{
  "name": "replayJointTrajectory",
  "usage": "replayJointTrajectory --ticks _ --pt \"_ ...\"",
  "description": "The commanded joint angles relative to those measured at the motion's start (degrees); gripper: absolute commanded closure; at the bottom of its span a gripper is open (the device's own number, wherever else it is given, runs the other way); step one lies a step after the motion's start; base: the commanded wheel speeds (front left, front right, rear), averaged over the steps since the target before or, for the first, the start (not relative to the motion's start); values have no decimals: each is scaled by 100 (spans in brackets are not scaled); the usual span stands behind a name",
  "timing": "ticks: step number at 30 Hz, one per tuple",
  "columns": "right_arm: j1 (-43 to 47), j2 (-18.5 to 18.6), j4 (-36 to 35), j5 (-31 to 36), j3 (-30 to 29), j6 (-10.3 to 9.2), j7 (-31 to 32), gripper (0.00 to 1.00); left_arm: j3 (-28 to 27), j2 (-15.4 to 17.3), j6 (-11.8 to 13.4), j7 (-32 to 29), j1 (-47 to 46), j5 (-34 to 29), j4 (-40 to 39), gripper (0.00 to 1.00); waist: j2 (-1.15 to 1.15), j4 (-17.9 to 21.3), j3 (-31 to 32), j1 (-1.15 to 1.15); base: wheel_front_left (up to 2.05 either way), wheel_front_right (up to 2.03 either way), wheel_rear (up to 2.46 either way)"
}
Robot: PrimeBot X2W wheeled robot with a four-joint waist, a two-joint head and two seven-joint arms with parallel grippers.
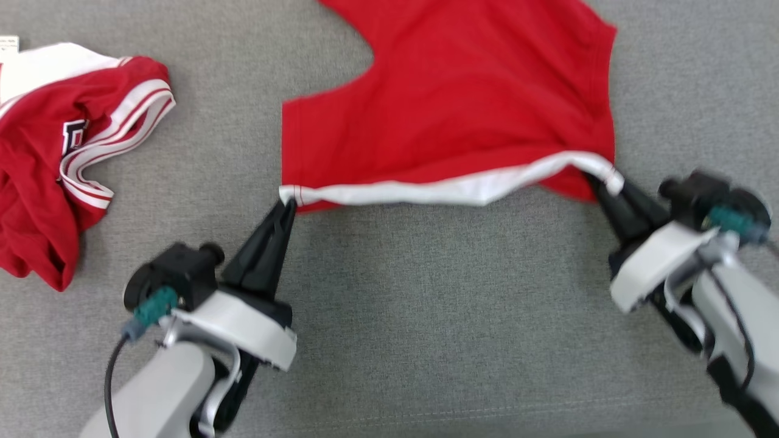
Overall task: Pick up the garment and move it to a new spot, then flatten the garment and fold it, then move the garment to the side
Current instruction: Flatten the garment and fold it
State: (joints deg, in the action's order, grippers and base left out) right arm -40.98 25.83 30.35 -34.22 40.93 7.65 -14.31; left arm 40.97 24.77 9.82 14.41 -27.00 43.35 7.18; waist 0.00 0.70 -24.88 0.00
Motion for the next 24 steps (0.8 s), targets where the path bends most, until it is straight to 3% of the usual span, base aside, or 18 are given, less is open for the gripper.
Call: replayJointTrajectory --ticks 1,15,24 --pt "453 42 -178 274 -63 -16 -68 100 -264 220 69 58 125 -95 -253 100 0 -16 171 0 0 0 0" --pt "2545 -447 -724 1245 -1272 -16 -68 100 -349 60 432 58 1448 -12 -541 100 0 -148 1052 0 0 0 0" --pt "3477 -760 -1196 1525 -1913 -16 -69 100 -536 -77 470 59 1928 56 -632 100 0 -200 1259 0 0 0 0"
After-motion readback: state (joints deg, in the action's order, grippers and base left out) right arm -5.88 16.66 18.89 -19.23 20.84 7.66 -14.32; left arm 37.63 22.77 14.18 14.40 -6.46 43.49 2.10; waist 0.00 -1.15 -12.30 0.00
